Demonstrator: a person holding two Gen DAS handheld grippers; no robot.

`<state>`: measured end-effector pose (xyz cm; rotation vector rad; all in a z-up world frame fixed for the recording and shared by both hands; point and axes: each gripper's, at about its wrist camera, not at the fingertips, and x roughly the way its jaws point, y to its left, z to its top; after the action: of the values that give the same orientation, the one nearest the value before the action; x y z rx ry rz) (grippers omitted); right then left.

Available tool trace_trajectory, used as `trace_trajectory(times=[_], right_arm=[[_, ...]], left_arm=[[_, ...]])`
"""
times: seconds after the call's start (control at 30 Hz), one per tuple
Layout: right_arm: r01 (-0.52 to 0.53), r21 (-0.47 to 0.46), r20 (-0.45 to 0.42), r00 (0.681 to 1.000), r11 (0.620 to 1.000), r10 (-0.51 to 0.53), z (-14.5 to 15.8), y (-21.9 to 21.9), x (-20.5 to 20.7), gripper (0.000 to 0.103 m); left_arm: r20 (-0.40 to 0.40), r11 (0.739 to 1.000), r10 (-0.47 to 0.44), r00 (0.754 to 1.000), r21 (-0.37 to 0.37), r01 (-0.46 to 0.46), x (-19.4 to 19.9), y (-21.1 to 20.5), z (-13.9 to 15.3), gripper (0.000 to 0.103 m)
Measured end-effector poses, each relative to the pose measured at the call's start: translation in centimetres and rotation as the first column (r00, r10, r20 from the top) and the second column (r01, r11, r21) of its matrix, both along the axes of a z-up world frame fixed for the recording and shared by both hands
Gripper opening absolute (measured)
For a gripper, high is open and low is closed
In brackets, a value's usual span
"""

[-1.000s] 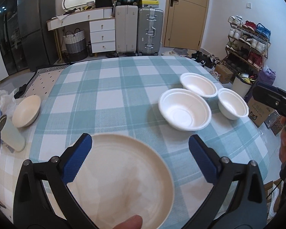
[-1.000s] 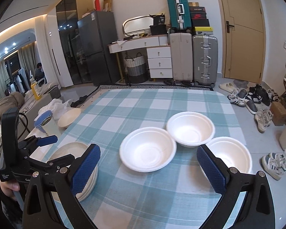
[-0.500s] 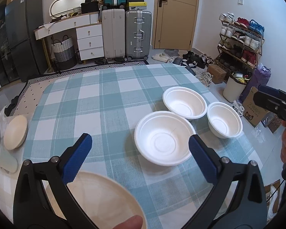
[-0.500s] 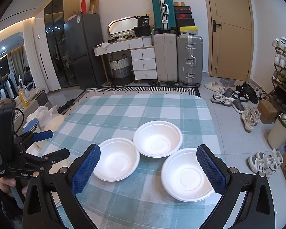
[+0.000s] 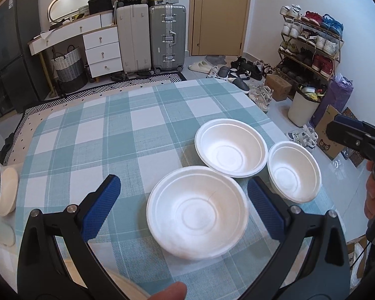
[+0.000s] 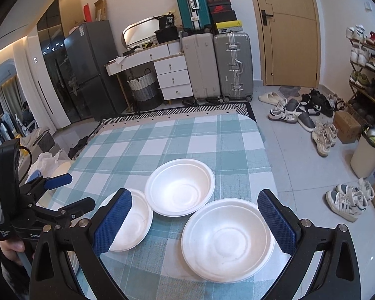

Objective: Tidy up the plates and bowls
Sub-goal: 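Move the left tool toward the group of white paper bowls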

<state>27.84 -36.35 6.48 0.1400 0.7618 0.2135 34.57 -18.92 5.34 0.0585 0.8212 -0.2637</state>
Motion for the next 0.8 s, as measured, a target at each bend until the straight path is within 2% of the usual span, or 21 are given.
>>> trace_trajectory(times=[0.37,0.73,0.8], right_arm=[[-0.025,-0.073,-0.060,0.998,0.997,0.021,-1.9,0.8,4.5,0.102],[-0.010,-0.076,-0.115,0.993,0.997,0.001,-4.6,0.7,8.9,0.102],[-0.007,-0.071,-0.130,0.991,0.997,-0.002,-5.3,0.7,9.5,0.096]], left_arm=[[-0.043,1.000,-0.001,0.999,0.017,0.002,5.3,-1.1,-2.6,0.101],[-0.089,1.000,0.009,0.996,0.026,-0.007,8.6,-1.1,-5.0,0.101],[-0.100,1.000,0.012,0.995,0.027,-0.010,9.2,-1.1,-5.5,0.101]])
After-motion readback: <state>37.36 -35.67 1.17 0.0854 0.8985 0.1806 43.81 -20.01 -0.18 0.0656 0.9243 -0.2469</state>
